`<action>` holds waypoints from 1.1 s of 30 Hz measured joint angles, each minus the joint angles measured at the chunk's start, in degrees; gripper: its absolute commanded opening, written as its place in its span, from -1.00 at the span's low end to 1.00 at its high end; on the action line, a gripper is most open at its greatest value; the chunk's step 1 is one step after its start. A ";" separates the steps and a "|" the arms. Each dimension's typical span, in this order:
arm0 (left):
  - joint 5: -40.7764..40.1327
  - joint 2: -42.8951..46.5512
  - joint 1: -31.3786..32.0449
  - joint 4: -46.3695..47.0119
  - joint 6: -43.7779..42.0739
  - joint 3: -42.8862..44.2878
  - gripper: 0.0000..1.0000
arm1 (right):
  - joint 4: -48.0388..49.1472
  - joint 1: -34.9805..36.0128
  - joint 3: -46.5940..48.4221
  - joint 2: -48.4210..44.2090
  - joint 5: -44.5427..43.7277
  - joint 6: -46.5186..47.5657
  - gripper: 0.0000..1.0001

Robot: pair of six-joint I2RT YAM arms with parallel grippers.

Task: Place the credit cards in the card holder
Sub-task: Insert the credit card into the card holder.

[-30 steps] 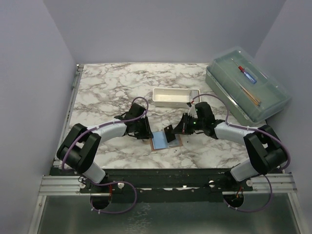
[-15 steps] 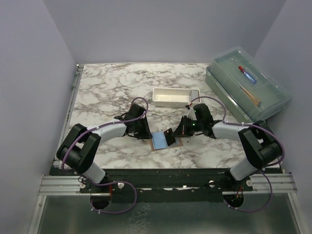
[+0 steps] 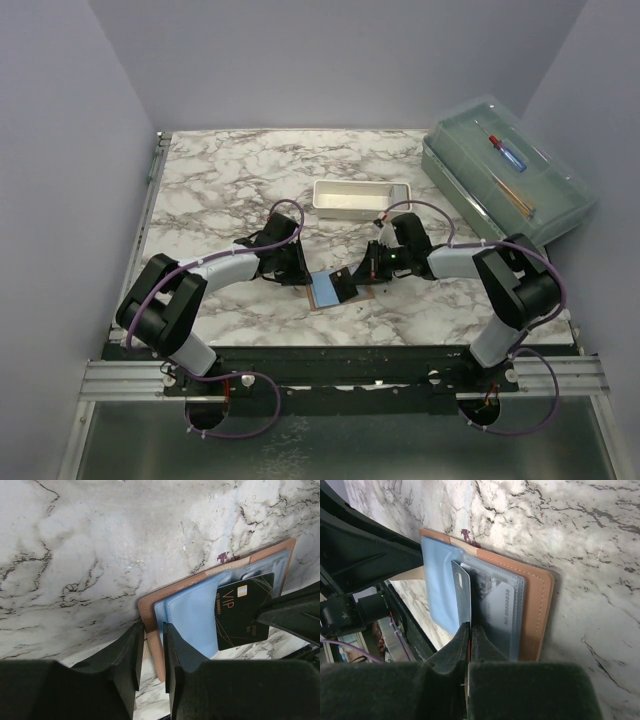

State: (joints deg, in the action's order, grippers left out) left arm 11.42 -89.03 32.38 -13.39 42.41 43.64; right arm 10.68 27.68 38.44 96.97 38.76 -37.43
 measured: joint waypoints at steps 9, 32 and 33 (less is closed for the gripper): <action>0.04 0.00 0.00 0.09 -0.02 -0.04 -0.42 | 3.06 0.00 0.63 1.95 1.90 0.02 -0.99; 0.37 1.27 0.00 2.38 0.85 -1.95 -0.50 | 21.18 4.44 -7.87 1.73 -5.09 -9.35 -0.87; 0.46 1.42 0.00 2.60 0.98 -2.19 -0.49 | 21.57 5.25 -7.96 1.66 -6.21 -9.97 -0.80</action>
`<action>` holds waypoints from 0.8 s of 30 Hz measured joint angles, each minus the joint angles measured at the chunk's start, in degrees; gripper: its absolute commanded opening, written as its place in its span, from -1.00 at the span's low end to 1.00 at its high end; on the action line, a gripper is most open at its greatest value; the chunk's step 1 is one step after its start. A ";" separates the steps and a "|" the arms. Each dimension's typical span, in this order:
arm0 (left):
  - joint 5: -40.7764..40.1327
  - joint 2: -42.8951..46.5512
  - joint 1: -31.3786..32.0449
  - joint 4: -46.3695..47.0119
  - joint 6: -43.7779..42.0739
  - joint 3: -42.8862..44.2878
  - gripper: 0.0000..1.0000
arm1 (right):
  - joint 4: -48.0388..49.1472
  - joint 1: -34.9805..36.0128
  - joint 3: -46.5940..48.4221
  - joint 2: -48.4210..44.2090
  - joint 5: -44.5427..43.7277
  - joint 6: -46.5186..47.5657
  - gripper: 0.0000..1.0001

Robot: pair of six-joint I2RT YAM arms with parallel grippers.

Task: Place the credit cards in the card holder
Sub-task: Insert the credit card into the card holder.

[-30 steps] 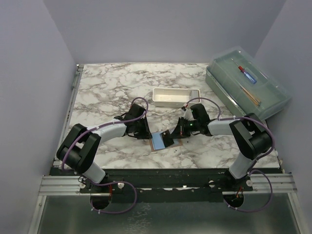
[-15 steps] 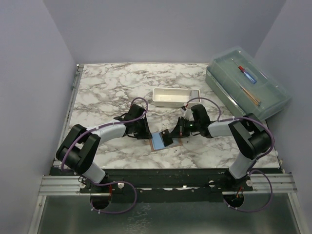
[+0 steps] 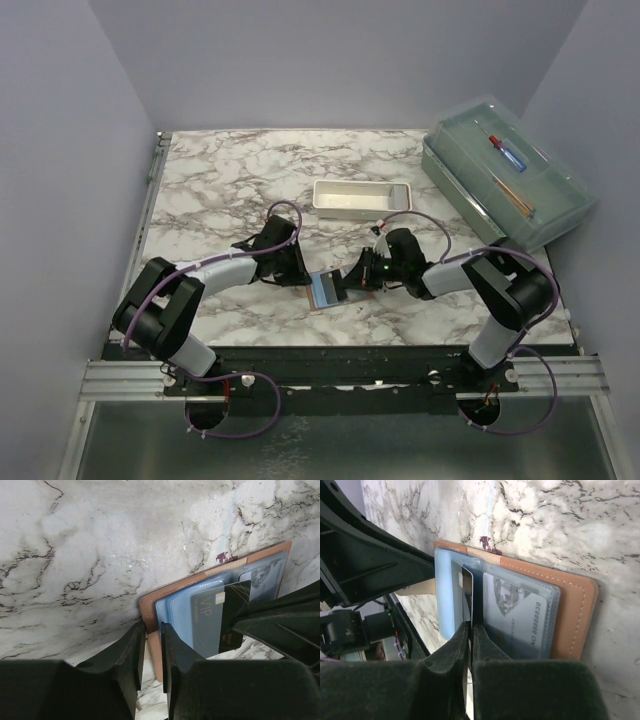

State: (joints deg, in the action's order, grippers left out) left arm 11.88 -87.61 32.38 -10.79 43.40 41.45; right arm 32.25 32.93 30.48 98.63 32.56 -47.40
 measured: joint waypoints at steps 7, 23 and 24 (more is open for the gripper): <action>0.02 1.01 0.15 -0.61 -0.13 -0.13 -0.23 | -11.54 1.27 2.27 -5.42 -7.43 2.73 -0.34; 3.98 -0.57 2.73 -0.26 0.46 -0.07 -0.46 | -21.07 4.42 6.21 -5.57 -10.67 6.03 -0.71; 4.07 -0.70 2.73 -0.13 0.48 -0.04 -0.46 | -20.72 4.48 6.25 -5.40 -10.62 5.75 -0.70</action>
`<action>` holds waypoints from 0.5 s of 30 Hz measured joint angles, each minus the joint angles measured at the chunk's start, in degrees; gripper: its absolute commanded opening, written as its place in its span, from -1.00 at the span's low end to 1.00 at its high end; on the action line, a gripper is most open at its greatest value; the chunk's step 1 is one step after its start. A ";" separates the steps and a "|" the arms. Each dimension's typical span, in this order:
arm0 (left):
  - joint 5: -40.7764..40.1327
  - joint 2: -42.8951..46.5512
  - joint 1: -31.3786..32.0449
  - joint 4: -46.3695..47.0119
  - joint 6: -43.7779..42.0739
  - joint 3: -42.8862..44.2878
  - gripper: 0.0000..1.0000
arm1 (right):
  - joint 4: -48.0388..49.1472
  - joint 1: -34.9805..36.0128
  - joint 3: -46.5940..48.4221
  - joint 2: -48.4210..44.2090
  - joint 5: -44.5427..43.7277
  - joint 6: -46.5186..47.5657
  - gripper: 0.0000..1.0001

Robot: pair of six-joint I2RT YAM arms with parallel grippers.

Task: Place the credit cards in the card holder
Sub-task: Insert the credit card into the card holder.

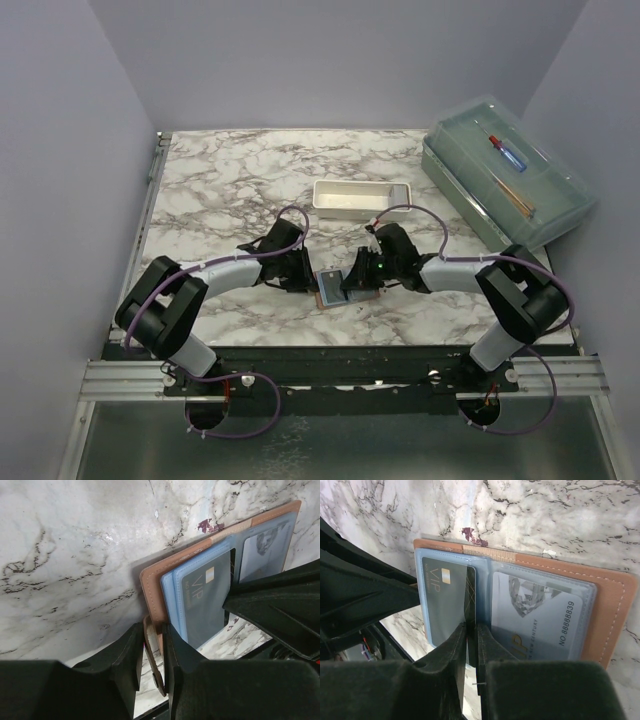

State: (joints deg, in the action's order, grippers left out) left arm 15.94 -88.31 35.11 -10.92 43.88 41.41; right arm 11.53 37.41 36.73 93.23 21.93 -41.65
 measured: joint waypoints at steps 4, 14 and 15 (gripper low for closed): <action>-0.02 0.04 0.00 0.07 -0.09 0.00 -0.44 | -0.81 0.28 0.44 -0.02 -0.68 -0.28 -0.58; -1.07 1.75 0.00 -2.82 -1.64 0.26 -0.18 | -10.32 1.97 3.13 -3.78 -5.46 2.89 -0.24; -1.31 2.23 0.00 -3.72 -1.70 0.26 -0.18 | -11.13 2.01 3.37 -4.11 -5.79 3.08 -0.31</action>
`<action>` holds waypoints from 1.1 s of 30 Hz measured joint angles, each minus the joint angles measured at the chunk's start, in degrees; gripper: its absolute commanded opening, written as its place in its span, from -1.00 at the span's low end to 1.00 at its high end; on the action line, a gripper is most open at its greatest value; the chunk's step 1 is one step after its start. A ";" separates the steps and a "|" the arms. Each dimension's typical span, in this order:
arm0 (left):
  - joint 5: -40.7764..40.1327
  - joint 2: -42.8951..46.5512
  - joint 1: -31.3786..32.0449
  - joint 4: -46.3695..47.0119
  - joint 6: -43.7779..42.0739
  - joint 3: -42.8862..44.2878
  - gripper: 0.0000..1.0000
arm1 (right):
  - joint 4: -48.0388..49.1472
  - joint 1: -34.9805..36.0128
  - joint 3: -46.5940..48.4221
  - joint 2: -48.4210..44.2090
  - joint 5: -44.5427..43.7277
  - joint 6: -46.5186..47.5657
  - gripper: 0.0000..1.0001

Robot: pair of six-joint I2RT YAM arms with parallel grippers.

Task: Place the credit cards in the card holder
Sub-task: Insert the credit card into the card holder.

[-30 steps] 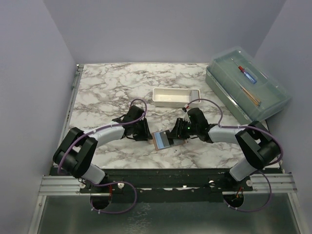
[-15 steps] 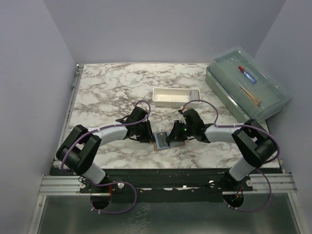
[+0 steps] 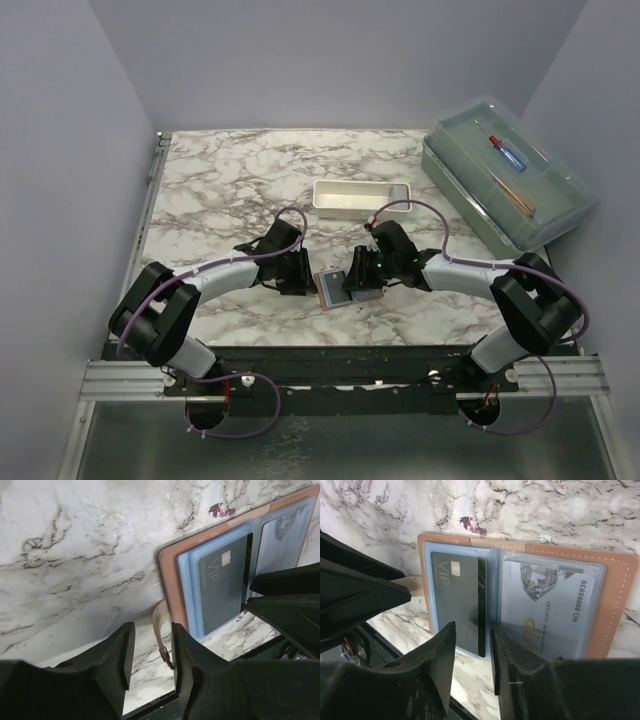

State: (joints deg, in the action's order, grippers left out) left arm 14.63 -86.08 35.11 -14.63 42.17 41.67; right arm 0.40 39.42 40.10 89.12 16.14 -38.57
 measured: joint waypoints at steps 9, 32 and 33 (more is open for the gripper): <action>0.15 3.06 -0.02 -4.04 0.48 0.11 -0.19 | -2.43 0.90 1.84 -0.55 -1.20 0.59 -0.71; 8.79 3.50 1.77 3.04 9.03 1.79 0.10 | 1.84 1.03 0.52 3.13 -2.16 -1.51 -0.99; 8.76 3.15 1.97 3.76 9.49 1.75 0.12 | 2.29 1.03 0.44 3.23 -2.16 -1.68 -0.99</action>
State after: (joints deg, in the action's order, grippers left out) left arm 23.40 -82.94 37.08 -10.87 51.66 43.42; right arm 2.70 40.45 40.53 92.36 13.98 -40.25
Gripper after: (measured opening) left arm 0.532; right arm 0.008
